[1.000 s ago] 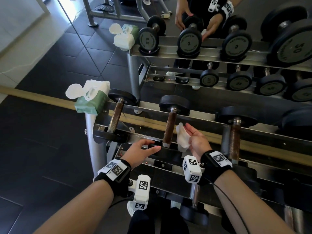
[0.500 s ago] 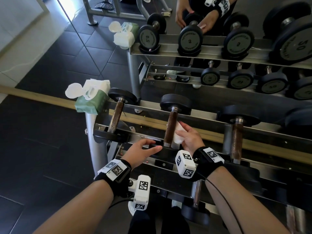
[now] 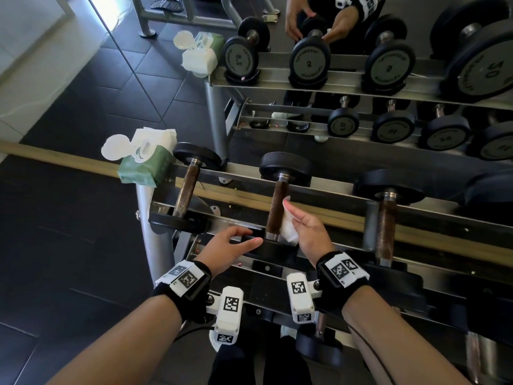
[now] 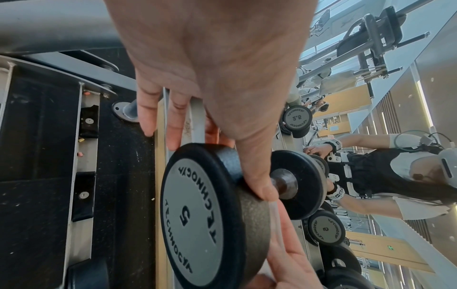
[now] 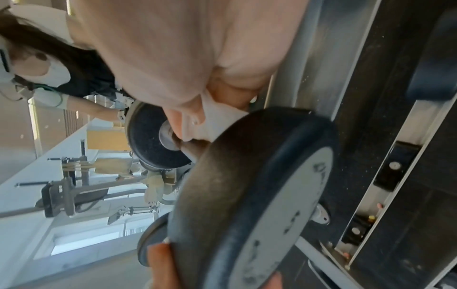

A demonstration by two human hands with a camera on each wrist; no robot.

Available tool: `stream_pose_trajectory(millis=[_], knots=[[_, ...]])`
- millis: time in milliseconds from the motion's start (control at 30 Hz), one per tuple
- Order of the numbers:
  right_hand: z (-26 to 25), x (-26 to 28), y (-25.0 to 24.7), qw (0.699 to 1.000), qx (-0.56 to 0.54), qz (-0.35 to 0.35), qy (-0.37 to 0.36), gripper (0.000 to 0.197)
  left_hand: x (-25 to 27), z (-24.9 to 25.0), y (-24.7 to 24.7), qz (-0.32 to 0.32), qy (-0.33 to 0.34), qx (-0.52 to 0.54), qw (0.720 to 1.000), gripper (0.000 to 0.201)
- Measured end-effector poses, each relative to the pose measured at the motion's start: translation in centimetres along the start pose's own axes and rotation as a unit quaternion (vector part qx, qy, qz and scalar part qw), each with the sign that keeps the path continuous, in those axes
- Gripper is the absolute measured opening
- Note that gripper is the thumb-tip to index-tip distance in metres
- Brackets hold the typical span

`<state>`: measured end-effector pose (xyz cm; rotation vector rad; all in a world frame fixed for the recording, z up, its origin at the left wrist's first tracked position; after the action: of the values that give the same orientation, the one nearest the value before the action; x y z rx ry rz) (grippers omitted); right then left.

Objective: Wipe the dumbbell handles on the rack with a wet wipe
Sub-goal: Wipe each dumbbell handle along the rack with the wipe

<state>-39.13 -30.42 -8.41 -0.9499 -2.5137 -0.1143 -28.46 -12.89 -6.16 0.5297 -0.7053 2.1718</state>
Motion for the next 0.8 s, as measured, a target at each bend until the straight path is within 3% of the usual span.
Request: stream_pose_trajectory(millis=[100,167,333,600,667,733,800], knots=[[0.1,1.5,-0.8,0.997,0.049,-0.049,-0.017,0.046,-0.1,0.0,-0.1,0.000,-0.002,-0.009,1.000,0.064],[-0.3,1.3,-1.6,0.998,0.019,-0.061,0.003,0.043,-0.1,0.0,-0.1,-0.002,-0.004,-0.011,1.000,0.063],[-1.6,-1.9,-1.6,0.995,-0.086,0.038,0.040,0.040,-0.2,0.0,-0.2,-0.001,-0.013,-0.023,1.000,0.059],[1.2,0.8,-0.6,0.999,0.033,-0.017,0.013,0.041,-0.4,-0.4,-0.2,-0.002,-0.010,-0.009,1.000,0.062],[1.2,0.6,-1.2,0.997,-0.057,0.012,0.047,0.041,-0.3,-0.3,-0.2,-0.005,-0.011,-0.005,1.000,0.062],[0.8,-0.2,-2.1,0.985,-0.131,0.094,0.066,0.038,-0.3,-0.2,-0.2,-0.001,-0.009,0.001,1.000,0.058],[0.5,-1.2,-2.8,0.978,-0.110,0.166,0.054,0.028,-0.2,-0.1,-0.1,0.001,-0.006,0.003,1.000,0.049]])
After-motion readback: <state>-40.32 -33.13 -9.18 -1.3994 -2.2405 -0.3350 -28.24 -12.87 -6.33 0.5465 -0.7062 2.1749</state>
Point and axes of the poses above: each hand's wrist, its own x-axis away from the middle knuckle, its own y-axis out of the palm, z = x × y, the point moved 3 cm from there along -x, towards the middle knuckle, and after that the axes turned 7 degrees about z, right-handed, at the moved point
